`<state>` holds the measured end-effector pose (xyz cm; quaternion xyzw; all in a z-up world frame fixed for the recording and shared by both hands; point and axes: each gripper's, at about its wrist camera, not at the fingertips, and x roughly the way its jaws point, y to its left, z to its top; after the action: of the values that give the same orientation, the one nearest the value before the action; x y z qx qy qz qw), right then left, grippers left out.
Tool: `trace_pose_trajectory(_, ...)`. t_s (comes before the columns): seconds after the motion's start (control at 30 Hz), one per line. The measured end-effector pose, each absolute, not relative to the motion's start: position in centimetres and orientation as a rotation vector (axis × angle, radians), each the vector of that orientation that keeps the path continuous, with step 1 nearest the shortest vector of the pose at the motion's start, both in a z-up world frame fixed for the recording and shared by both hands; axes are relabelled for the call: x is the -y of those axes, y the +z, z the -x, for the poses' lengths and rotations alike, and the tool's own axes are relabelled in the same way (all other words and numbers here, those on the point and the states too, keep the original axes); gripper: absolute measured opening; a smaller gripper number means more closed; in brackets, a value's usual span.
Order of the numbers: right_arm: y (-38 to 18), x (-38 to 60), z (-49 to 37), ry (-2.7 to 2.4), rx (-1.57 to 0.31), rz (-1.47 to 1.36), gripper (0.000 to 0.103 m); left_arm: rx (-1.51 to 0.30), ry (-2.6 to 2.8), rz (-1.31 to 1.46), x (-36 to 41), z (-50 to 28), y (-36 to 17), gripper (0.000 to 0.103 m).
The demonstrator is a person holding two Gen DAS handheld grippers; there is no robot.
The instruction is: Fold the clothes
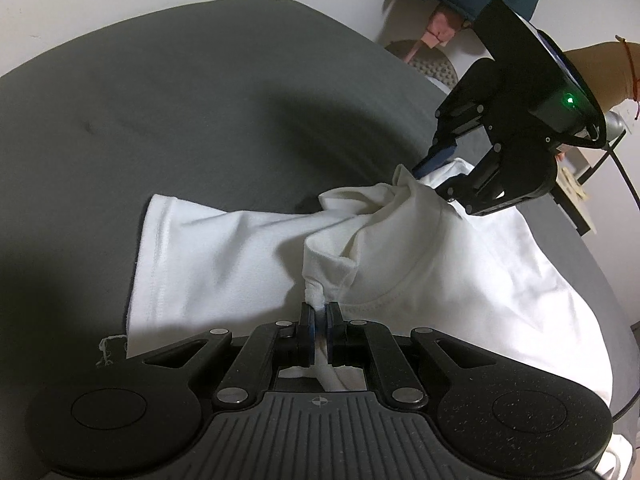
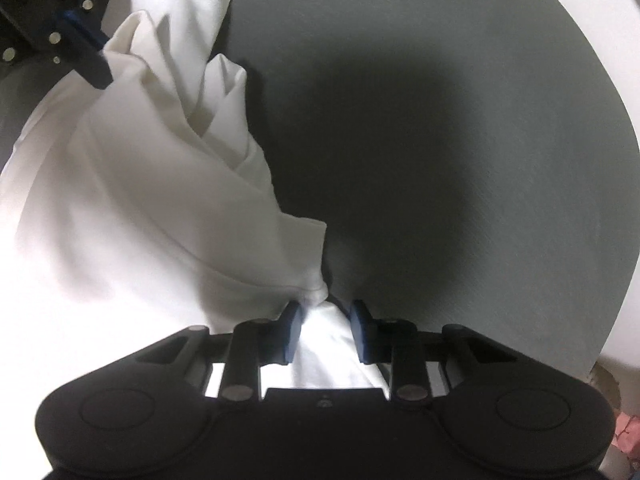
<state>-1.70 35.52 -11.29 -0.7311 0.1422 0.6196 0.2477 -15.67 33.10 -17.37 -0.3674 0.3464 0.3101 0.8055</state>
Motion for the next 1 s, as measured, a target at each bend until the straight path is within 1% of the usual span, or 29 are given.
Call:
trace_pose_trajectory(0.03, -11.4, -35.1, 1.9, 1.694, -0.354, 2.0, 0.029, -0.741, 0.663, 0.783, -33.0, 15.6, -17.2, 0.005)
trace_pose_trajectory(0.07, -11.5, -34.8, 2.2, 1.699, -0.32, 2.008, 0.032, -0.74, 0.662, 0.779, -33.0, 15.6, -17.1, 0.005)
trace_pose_trajectory(0.1, -11.6, -34.4, 2.4, 1.703, -0.29, 2.014, 0.032, -0.739, 0.661, 0.775, -32.9, 15.5, -17.0, 0.005)
trace_pose_trajectory(0.13, -11.7, -34.3, 2.5, 1.703, -0.305, 2.012, 0.032, -0.741, 0.663, 0.771, -32.9, 15.4, -17.0, 0.005)
trace_pose_trajectory(0.2, -11.7, -34.0, 2.9, 1.704, -0.334, 2.007, 0.026, -0.746, 0.665, 0.764, -32.8, 15.3, -16.9, 0.005)
trace_pose_trajectory(0.23, -11.7, -33.9, 3.0, 1.704, -0.348, 2.006, 0.018, -0.744, 0.666, 0.761, -32.8, 15.3, -16.8, 0.005)
trace_pose_trajectory(0.27, -11.8, -33.6, 3.4, 1.703, -0.346, 2.012, 0.015, -0.743, 0.668, 0.757, -32.8, 15.3, -16.8, 0.005)
trace_pose_trajectory(0.3, -11.8, -33.2, 3.7, 1.702, -0.345, 2.018, 0.014, -0.745, 0.669, 0.752, -32.7, 15.6, -16.8, 0.005)
trace_pose_trajectory(0.33, -11.9, -32.9, 4.0, 1.7, -0.342, 2.024, 0.009, -0.745, 0.671, 0.752, -32.7, 15.5, -16.8, 0.005)
trace_pose_trajectory(0.43, -11.8, -31.4, 5.0, 1.672, -0.289, 2.016, 0.006, -0.745, 0.675, 0.75, -32.6, 15.8, -16.9, 0.005)
trace_pose_trajectory(0.53, -10.6, -29.3, 5.4, 1.628, -0.199, 1.935, 0.006, -0.736, 0.682, 0.723, -32.4, 15.8, -16.5, 0.005)
trace_pose_trajectory(0.73, -5.3, -21.8, 5.8, 1.491, -0.017, 1.585, 0.005, -0.647, 0.683, 0.548, -30.4, 15.7, -13.8, 0.005)
trace_pose_trajectory(0.87, -1.6, -13.3, 7.2, 1.311, 0.092, 1.325, 0.005, -0.563, 0.636, 0.407, -28.3, 15.7, -11.9, 0.005)
trace_pose_trajectory(0.93, 0.4, -8.6, 7.0, 1.21, 0.114, 1.216, 0.005, -0.497, 0.57, 0.311, -26.7, 15.8, -10.6, 0.005)
trace_pose_trajectory(1.0, 1.9, -3.4, 6.8, 1.103, 0.091, 1.109, 0.005, -0.448, 0.489, 0.195, -24.5, 15.6, -9.5, 0.005)
